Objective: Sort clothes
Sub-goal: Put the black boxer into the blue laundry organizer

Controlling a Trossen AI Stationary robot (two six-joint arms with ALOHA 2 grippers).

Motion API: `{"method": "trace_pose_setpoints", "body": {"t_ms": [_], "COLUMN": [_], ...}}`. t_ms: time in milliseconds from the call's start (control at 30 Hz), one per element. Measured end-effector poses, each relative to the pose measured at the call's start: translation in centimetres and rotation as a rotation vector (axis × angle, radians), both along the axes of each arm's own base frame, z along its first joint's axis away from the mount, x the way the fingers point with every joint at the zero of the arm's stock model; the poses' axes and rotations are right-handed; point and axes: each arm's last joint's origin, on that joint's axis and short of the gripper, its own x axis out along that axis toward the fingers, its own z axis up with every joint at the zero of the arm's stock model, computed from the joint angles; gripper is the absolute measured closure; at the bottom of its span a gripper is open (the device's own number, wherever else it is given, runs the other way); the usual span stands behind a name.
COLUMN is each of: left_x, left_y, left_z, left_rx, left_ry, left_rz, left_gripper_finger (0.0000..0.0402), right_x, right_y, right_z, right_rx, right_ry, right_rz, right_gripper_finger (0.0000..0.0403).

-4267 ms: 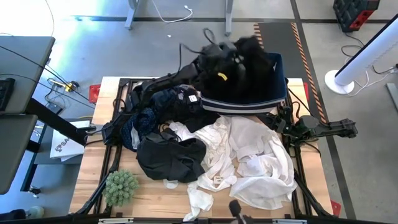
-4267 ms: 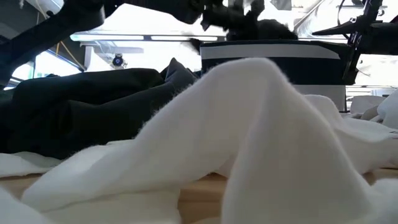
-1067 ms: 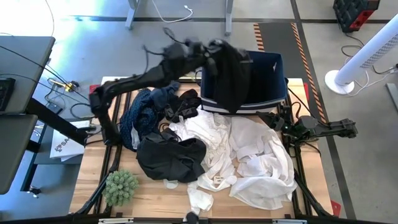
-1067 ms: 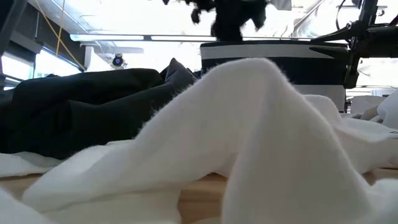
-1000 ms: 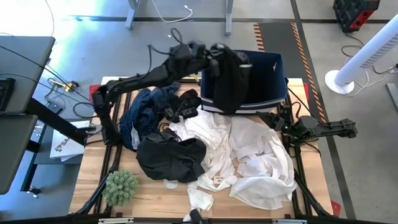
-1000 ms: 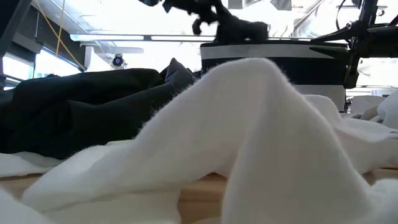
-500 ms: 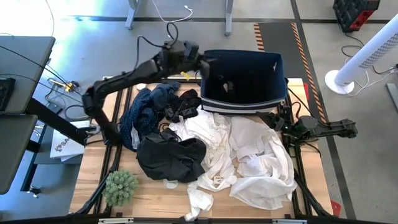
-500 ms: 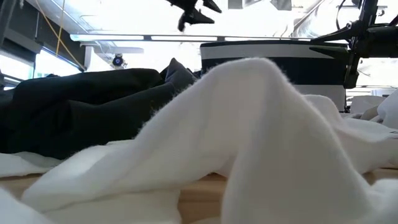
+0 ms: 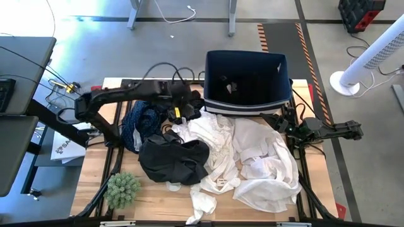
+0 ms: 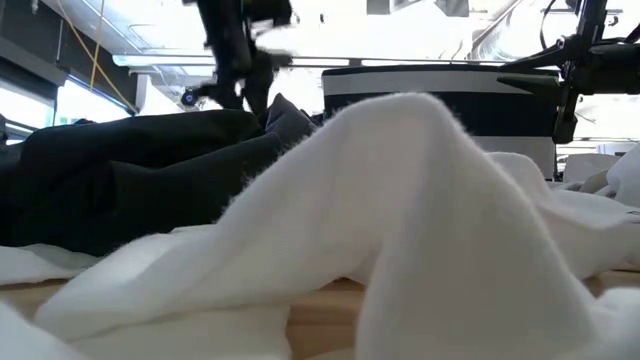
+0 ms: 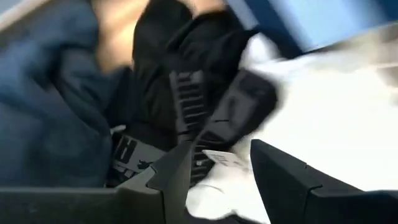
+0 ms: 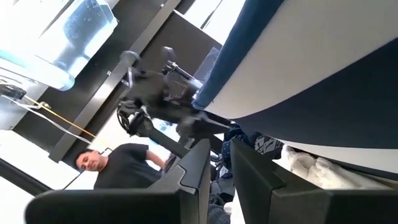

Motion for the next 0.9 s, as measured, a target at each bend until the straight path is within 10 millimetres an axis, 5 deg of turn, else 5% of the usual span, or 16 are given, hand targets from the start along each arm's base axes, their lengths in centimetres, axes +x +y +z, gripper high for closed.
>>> {"method": "trace_pose_setpoints", "body": {"t_ms": [333, 500, 667, 900], "left_x": [-0.8, -0.3, -0.1, -1.0], "left_y": [4.7, 4.9, 4.4, 3.5], "left_z": [-8.6, -11.7, -11.7, -6.4], "left_rx": [-0.17, -0.258, -0.276, -0.223], "left_ry": [0.019, 0.089, 0.089, 0.011], "left_rz": [0.125, 0.073, 0.019, -0.041], "left_gripper_finger": [0.0235, 0.0284, 0.0387, 0.0398], "right_x": [0.0, 0.0, 0.0, 0.0], "right_y": [0.0, 0.0, 0.0, 0.0], "right_z": [0.0, 0.0, 0.0, 0.0], "right_rx": [0.003, 0.023, 0.026, 0.025], "right_ry": [0.001, -0.008, -0.009, -0.009], "right_rz": [0.0, 0.003, 0.003, 0.003], "right_gripper_finger": [0.0344, 0.0344, 0.0344, 0.0344]}}
